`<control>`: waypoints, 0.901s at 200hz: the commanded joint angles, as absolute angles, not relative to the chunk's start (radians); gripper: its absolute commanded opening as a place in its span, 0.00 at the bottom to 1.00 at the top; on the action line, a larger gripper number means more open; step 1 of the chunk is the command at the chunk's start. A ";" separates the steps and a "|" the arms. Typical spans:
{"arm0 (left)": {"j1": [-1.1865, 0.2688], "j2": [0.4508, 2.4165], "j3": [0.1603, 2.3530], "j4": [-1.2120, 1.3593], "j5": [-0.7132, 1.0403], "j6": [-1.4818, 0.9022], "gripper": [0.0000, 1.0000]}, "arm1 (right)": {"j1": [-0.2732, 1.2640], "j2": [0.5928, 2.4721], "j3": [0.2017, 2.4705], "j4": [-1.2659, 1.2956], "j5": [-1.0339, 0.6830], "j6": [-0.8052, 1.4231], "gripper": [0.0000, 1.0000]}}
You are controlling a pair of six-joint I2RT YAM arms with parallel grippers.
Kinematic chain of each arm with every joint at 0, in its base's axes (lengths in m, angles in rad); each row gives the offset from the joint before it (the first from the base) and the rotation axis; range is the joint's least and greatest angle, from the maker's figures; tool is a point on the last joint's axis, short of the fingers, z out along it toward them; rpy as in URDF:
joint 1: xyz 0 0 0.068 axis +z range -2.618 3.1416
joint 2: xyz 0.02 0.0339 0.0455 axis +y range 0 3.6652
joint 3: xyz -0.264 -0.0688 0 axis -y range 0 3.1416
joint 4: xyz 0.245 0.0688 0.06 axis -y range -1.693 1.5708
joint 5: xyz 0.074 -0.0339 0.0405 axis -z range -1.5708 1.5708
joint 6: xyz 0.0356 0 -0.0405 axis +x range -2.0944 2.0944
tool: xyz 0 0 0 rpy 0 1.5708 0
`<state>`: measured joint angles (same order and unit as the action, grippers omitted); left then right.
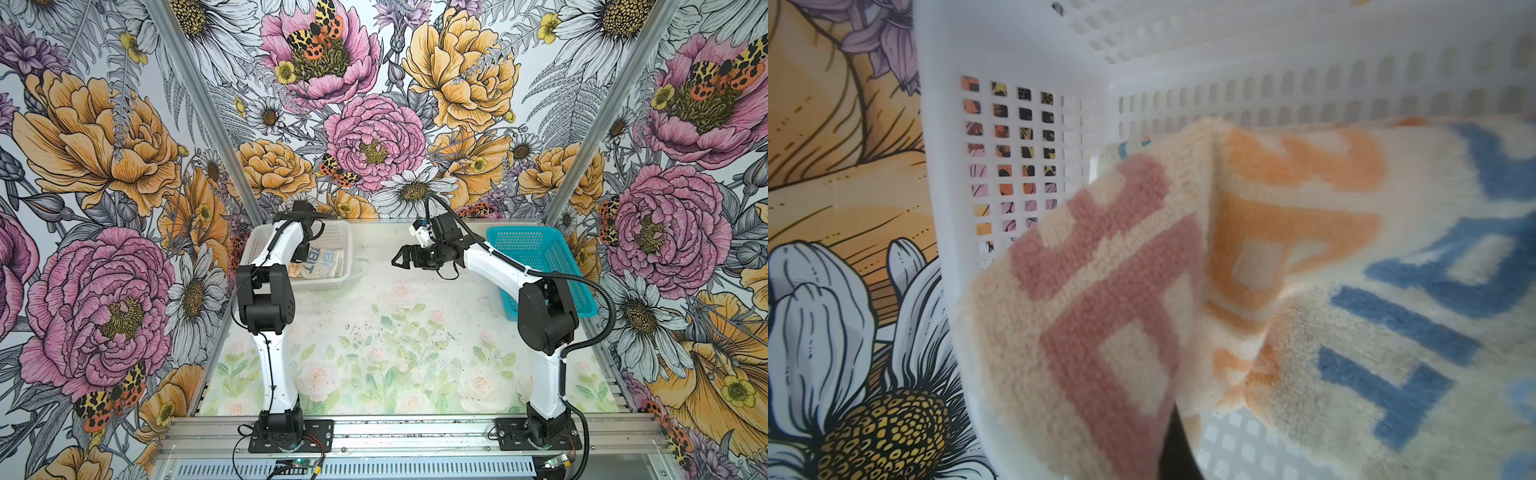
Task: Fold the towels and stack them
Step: 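Carry the folded towel with the left gripper into the white basket and release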
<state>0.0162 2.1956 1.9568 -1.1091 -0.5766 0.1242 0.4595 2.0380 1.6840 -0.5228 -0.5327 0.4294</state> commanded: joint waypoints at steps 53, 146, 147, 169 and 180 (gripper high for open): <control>0.051 2.260 1.988 -1.089 -0.732 0.132 0.38 | 0.437 1.999 1.660 -0.562 -0.479 0.398 0.99; -0.023 2.126 2.068 -1.086 -0.562 0.040 0.99 | 0.261 1.704 1.550 -0.771 -0.056 0.295 0.99; -0.025 2.124 2.067 -1.086 -0.558 0.038 0.99 | 0.259 1.700 1.549 -0.773 -0.051 0.295 0.99; -0.083 2.095 2.062 -1.084 -0.492 0.007 0.99 | 0.199 1.649 1.497 -0.791 0.066 0.302 0.99; -0.125 2.084 2.059 -1.082 -0.459 -0.002 0.99 | 0.165 1.644 1.481 -0.802 0.065 0.306 0.99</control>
